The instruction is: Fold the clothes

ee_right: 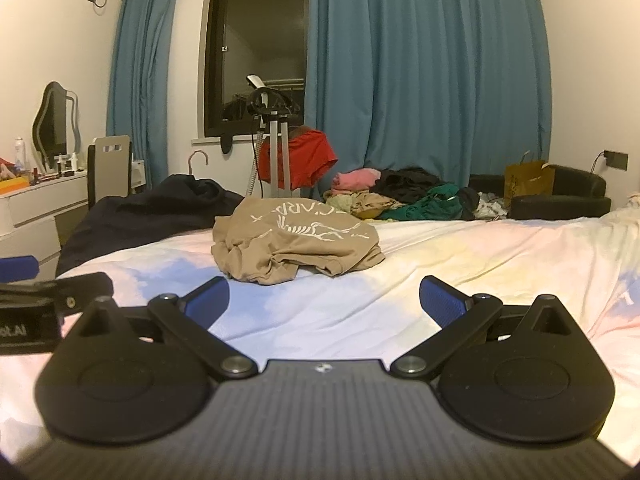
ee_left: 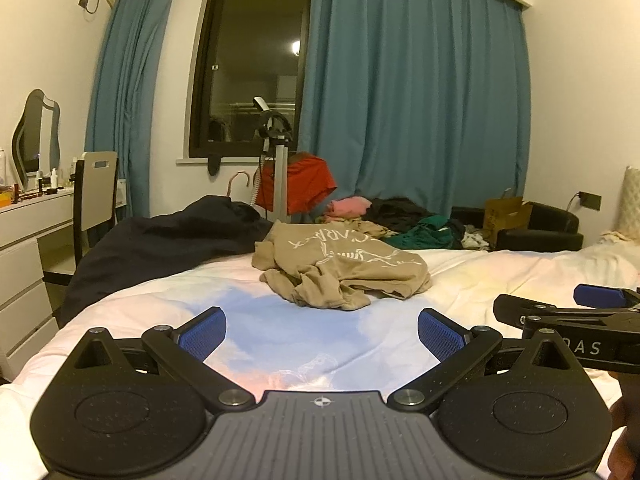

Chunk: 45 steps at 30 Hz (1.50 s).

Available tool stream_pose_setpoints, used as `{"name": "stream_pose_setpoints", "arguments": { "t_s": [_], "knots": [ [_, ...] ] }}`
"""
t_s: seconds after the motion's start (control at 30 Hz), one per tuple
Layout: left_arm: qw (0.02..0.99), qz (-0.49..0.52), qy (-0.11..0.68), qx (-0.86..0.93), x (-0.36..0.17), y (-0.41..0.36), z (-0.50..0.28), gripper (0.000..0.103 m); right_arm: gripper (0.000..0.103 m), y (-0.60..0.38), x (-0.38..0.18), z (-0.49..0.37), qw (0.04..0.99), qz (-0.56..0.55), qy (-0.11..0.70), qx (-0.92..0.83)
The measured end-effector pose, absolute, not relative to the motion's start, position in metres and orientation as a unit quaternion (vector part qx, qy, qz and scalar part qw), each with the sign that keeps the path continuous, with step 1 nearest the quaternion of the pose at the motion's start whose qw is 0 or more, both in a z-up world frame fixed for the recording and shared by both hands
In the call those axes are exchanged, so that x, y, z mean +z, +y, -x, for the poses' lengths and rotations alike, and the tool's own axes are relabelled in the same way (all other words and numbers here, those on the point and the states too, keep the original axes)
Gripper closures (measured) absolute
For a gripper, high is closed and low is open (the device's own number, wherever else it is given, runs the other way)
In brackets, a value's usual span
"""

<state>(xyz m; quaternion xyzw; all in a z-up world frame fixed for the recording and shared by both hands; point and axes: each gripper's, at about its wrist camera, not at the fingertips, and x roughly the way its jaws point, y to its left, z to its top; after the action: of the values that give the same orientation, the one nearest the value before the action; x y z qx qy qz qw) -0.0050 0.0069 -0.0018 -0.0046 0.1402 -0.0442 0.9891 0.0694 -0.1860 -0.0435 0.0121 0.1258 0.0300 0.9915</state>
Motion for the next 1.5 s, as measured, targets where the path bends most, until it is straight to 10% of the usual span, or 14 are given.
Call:
{"name": "stream_pose_setpoints", "arguments": {
  "t_s": [0.43,0.63,0.97,1.17,1.3,1.5],
  "knots": [
    [0.977,0.009,0.198,-0.074,-0.025,0.003,-0.033,0.0,0.0,-0.229,-0.015,-0.089,0.988,-0.131,0.07,-0.046],
    [0.945,-0.078,0.307,-0.08,-0.061,-0.033,-0.129,0.011,0.0,-0.275,0.0,-0.102,0.971,-0.229,0.043,-0.058],
    [0.952,-0.125,0.276,-0.054,-0.098,-0.09,-0.282,0.017,0.0,-0.284,-0.058,-0.147,0.971,-0.198,0.124,-0.052],
    [0.956,-0.141,0.258,-0.006,-0.118,-0.11,-0.34,0.036,0.0,-0.28,-0.085,-0.177,0.972,-0.184,0.138,-0.047],
    [0.957,-0.125,0.262,0.022,-0.116,-0.1,-0.347,0.089,0.0,-0.273,-0.099,-0.192,0.975,-0.167,0.138,-0.05],
    [0.97,-0.113,0.214,-0.004,-0.082,-0.065,-0.294,0.097,0.0,-0.254,-0.103,-0.193,0.984,-0.132,0.115,-0.027]
  ]
}}
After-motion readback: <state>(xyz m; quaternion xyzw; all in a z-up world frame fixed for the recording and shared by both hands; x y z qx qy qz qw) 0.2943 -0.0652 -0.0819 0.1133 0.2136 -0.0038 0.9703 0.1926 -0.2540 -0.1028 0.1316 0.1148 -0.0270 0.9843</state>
